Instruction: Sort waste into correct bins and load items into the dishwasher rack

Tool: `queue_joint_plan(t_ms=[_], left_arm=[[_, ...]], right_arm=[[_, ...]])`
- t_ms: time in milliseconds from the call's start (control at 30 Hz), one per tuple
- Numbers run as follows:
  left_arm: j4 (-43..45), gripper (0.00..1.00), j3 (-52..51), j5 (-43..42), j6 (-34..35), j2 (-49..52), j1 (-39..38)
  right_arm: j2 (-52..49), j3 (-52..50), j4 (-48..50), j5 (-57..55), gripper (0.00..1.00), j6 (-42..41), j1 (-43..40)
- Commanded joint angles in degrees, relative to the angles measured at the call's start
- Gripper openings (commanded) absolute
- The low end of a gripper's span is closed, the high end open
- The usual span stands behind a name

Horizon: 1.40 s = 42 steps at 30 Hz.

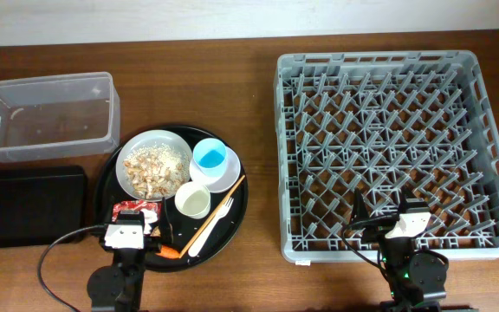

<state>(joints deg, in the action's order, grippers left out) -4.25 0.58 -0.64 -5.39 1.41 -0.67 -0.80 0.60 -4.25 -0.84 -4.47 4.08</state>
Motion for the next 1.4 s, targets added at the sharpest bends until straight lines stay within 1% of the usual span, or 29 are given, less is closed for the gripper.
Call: queue_joint_plan(t_ms=[0, 1033, 1100, 1167, 1200, 1267, 1367], left_arm=[[-0.5, 0.99, 0.0, -0.6, -0.3, 0.2, 0.3], [-0.5, 0.99, 0.0, -0.7, -0.3, 0.2, 0.3], [0.0, 0.99, 0.0, -0.7, -0.3, 0.2, 0.3], [1.1, 0.99, 0.0, -1.6, 3.7, 0.2, 0.3], [0.1, 0.99, 0.3, -1.8, 5.5, 0.3, 0.3], [-4.2, 0.99, 2.7, -3.0, 6.1, 1.0, 0.3], [-11.5, 0.99, 11.2, -3.0, 6.1, 7.2, 0.3]], right_arm=[[0.3, -0.3, -0.4, 0.2, 0.99, -0.1, 0.4], [0.3, -0.3, -0.1, 0.3, 0.99, -0.1, 0.4], [0.3, -0.3, -0.4, 0.5, 0.99, -1.2, 0.4], [0.3, 0.1, -0.8, 2.2, 0.99, -3.1, 0.4], [0.2, 1.4, -2.5, 3.4, 0.99, -3.1, 0.4], [-1.5, 5.7, -7.9, 3.4, 0.99, -3.1, 0.4], [-10.9, 16.5, -17.7, 3.5, 0.99, -3.1, 0.4]])
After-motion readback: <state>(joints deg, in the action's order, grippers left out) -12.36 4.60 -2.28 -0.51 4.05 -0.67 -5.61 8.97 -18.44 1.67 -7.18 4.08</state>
